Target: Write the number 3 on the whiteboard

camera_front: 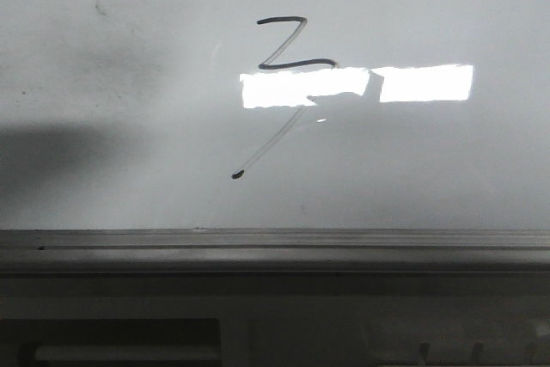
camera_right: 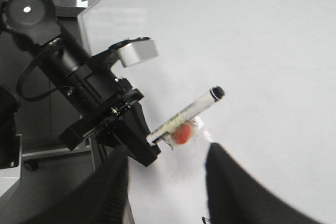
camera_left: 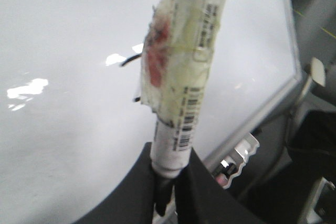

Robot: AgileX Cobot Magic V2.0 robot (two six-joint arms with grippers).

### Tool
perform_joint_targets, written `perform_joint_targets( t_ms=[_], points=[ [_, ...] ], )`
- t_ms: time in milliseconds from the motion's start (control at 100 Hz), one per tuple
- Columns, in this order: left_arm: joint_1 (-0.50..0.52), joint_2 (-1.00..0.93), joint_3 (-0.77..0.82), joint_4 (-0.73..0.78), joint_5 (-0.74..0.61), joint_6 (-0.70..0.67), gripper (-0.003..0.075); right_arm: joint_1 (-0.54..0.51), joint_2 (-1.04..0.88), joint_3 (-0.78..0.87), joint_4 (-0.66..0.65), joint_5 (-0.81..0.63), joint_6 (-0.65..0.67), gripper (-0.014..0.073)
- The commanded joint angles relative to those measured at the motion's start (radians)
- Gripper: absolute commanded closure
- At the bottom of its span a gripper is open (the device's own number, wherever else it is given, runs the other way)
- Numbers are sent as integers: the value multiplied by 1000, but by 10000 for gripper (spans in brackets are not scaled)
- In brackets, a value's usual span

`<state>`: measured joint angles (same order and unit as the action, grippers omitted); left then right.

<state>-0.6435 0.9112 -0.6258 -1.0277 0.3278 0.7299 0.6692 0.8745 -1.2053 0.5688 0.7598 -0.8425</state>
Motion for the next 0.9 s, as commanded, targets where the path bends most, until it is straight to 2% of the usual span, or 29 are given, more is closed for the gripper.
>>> perform_joint_targets(
  t_ms=[0, 40, 310, 710, 890],
  points=[
    [0, 2, 25, -98, -171, -31, 741, -41, -25, 6, 20, -63, 12, 537],
    [0, 10, 39, -108, -173, -31, 741, -53, -31, 26, 20, -68, 12, 661],
    [-7, 118, 48, -108, -143, -21, 741, -64, -35, 148, 20, -157, 17, 655],
    [-19, 226, 48, -107, -328, -21, 741, -64, -35, 195, 37, -182, 17, 655],
    [-19, 277, 48, -107, -322, -21, 741, -64, -35, 195, 44, -181, 17, 655]
  ],
)
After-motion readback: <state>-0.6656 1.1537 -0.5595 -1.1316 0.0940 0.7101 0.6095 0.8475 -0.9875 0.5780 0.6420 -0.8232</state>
